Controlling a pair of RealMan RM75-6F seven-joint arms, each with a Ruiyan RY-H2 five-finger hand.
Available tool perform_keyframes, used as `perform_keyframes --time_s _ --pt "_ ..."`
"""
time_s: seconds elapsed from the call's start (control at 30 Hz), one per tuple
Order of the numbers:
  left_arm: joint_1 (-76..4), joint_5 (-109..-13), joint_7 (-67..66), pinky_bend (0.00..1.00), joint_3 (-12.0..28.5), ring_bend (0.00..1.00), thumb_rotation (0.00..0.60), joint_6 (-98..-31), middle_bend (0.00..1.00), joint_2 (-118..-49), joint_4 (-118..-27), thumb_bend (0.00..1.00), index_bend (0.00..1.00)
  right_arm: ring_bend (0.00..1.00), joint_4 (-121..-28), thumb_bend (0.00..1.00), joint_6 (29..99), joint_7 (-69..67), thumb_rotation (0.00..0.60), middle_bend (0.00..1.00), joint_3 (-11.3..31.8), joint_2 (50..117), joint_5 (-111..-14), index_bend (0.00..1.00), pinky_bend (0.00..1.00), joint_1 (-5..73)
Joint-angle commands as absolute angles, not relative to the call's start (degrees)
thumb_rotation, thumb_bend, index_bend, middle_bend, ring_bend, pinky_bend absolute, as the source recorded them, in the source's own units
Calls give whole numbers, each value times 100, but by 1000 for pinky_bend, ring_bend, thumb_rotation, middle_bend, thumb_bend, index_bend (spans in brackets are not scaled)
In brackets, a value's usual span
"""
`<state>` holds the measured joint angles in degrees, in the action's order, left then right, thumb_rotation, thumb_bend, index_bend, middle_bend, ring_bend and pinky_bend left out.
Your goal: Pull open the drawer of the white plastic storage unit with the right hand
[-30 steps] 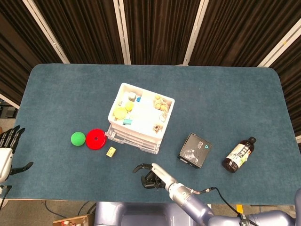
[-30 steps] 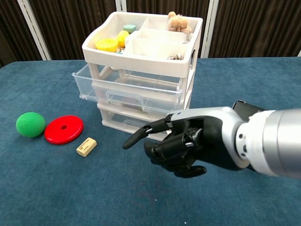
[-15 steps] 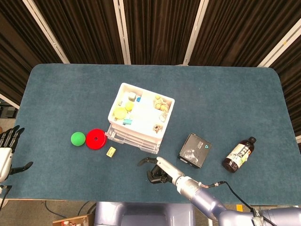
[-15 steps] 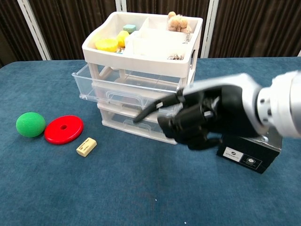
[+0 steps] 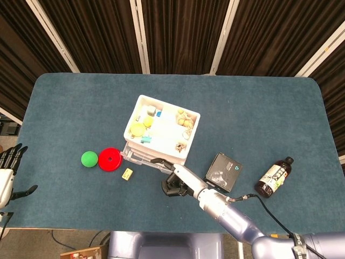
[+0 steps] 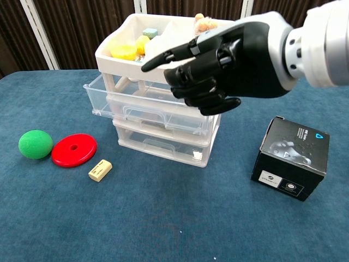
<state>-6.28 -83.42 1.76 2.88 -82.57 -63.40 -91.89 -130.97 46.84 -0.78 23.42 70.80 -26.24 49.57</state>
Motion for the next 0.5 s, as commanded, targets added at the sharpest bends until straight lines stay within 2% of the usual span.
perform_keyframes --time_s 0.03,0.27,0.5 --pt "-632 -8340 187 66 288 0 600 -8246 0 -6335 -9190 0 42 885 -12978 699 4797 74 600 958 2138 7176 -2469 109 963 5152" --pt "-639 -8336 182 67 283 0 600 -8226 0 -6334 -9197 0 41 885 -12722 699 5270 487 600 959 1781 7545 -2346 51 963 5494" --pt "-642 -8334 187 66 284 0 600 -8219 0 -6334 -9196 0 41 887 -12631 699 5564 599 600 958 1753 7721 -2162 44 963 5665"
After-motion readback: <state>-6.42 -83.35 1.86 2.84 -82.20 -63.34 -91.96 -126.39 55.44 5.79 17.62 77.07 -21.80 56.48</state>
